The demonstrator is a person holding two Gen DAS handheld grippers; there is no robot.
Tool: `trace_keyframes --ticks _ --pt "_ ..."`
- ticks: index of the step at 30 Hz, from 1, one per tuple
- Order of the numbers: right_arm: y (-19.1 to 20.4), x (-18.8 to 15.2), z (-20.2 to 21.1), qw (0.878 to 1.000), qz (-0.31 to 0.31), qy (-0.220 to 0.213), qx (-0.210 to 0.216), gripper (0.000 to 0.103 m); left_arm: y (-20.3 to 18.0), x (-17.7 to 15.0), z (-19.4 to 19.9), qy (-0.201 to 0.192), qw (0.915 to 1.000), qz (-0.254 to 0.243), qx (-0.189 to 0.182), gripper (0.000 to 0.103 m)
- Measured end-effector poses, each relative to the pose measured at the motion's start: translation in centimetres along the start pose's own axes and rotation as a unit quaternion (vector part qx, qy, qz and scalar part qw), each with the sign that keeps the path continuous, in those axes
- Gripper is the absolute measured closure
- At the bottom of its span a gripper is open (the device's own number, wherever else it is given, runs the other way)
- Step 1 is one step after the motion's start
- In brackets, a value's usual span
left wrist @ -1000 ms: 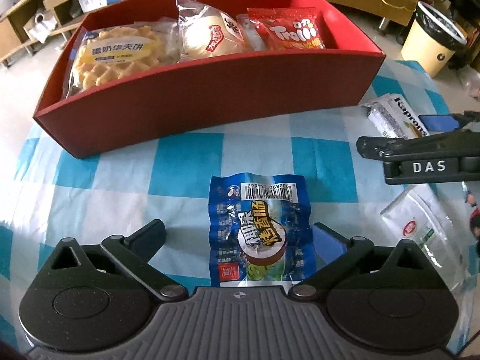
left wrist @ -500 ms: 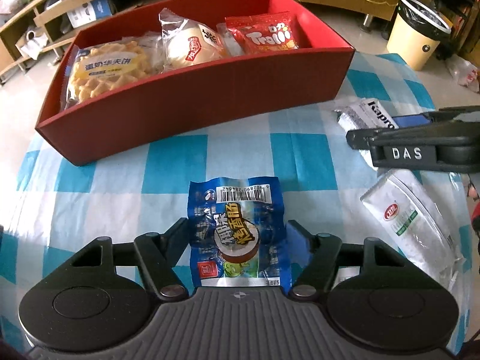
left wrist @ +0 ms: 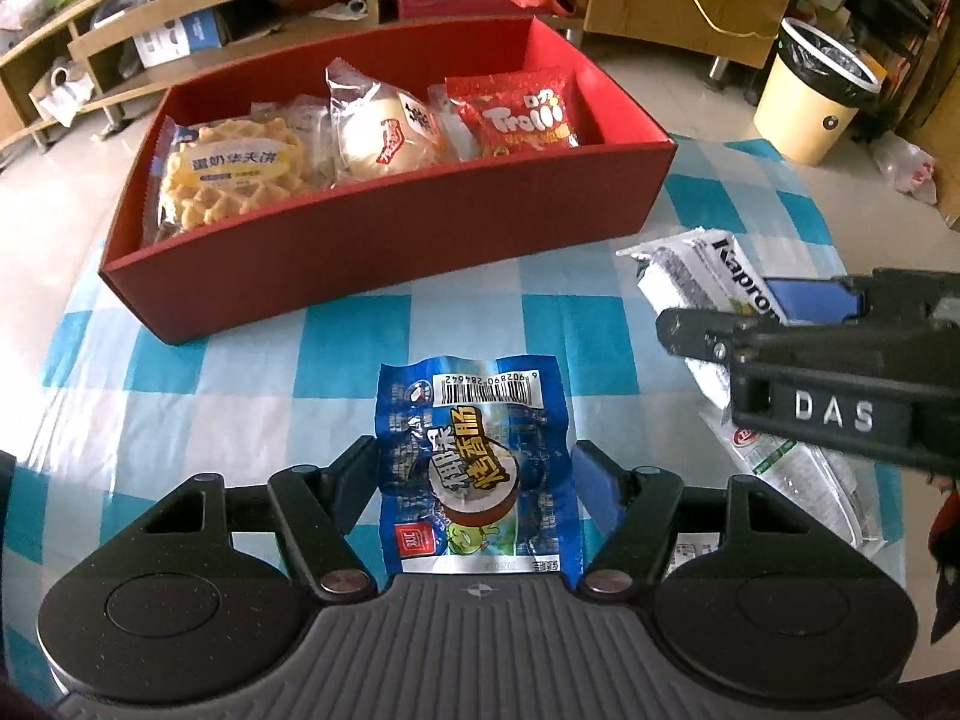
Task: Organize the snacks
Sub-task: 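Lift the blue packet and Kaprons box off the cloth with both tools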
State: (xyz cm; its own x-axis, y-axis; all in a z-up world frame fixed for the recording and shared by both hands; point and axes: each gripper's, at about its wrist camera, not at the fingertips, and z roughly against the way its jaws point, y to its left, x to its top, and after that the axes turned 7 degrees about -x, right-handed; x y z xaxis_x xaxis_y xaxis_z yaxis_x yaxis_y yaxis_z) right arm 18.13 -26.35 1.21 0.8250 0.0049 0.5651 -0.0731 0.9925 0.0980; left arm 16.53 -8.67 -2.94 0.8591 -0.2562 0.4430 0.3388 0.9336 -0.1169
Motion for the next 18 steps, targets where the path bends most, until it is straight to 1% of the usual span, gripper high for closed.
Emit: trace_keyframes --ticks 7,12,18 --pt "0.65 -0.42 0.78 1.000 -0.004 -0.005 0.009 0.047 -0.19 -0.03 0.63 -0.010 0.9999 -0.008 0.002 0.028" --pt "0.83 -0.47 0.89 1.000 -0.002 -0.005 0.010 0.047 -0.30 -0.05 0.64 -0.010 0.9999 -0.011 0.005 0.028" --pt "0.80 -0.25 0.22 1.000 0.004 0.004 0.009 0.047 -0.21 -0.01 0.32 -0.006 0.9999 -0.010 0.011 0.028"
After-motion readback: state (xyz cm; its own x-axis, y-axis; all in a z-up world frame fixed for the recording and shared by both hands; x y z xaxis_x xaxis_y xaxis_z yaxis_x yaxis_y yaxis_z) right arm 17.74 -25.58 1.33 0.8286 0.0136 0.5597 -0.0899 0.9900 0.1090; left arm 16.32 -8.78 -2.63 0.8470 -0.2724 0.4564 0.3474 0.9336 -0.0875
